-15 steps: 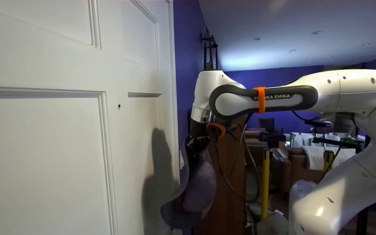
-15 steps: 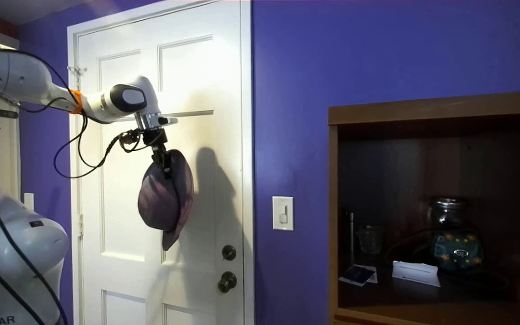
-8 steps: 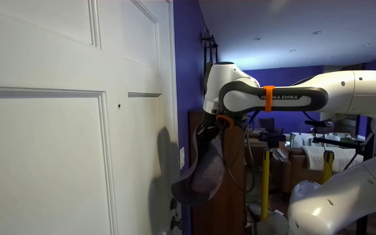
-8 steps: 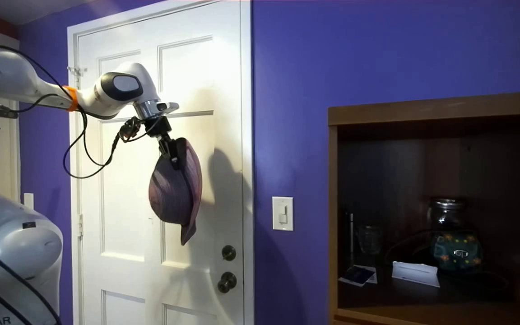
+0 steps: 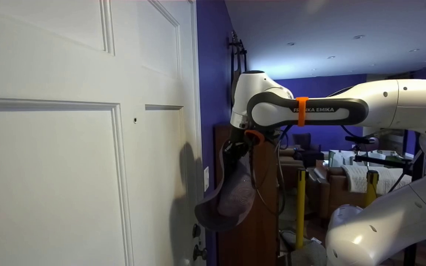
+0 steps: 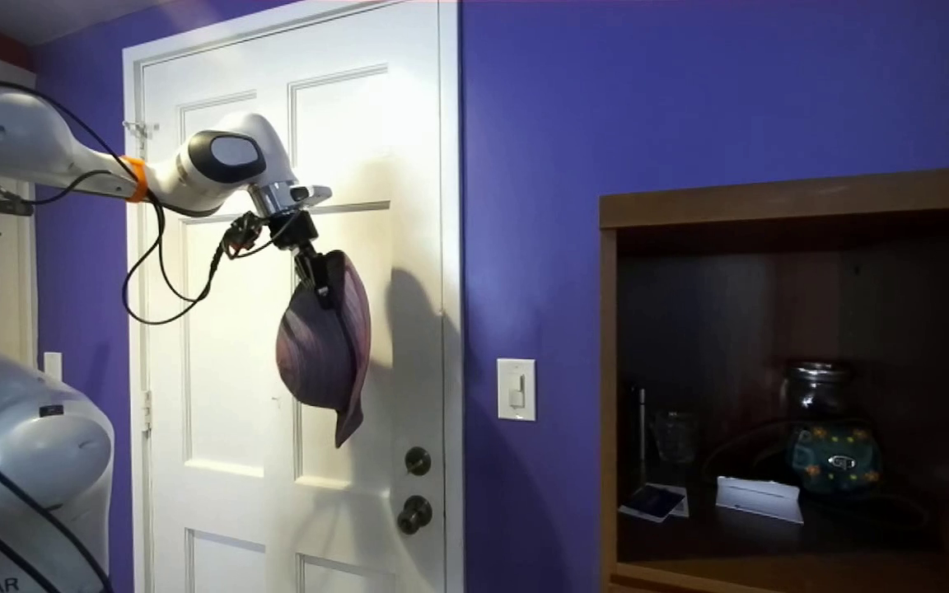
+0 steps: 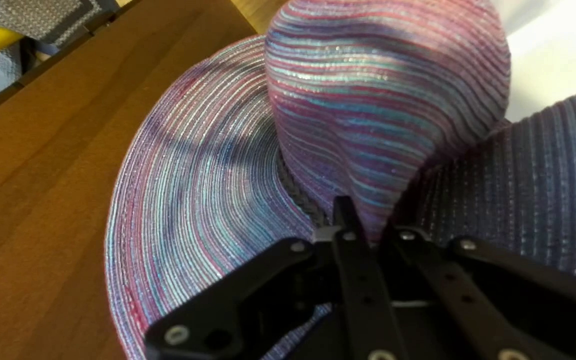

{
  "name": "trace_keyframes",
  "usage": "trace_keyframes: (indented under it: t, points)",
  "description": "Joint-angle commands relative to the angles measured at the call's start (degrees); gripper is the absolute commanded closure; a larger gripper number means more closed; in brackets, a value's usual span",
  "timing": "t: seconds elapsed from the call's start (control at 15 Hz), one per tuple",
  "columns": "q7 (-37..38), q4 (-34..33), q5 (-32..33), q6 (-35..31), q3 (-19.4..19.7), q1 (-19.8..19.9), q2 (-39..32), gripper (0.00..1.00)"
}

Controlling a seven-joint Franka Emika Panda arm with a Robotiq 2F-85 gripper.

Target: Move the hat from the hook on the door to the top of the shelf

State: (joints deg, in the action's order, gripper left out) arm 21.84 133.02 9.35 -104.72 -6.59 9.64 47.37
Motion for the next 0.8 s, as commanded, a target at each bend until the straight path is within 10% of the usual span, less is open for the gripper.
trace_keyframes:
  t: [0.0, 0.73]
  points:
    - [-0.5, -3.3, 3.3, 0.5, 3.4, 3.2, 0.4, 0.98]
    - [-2.4, -11.1, 6.5, -6.5, 12.9, 9.6, -1.4, 0.93]
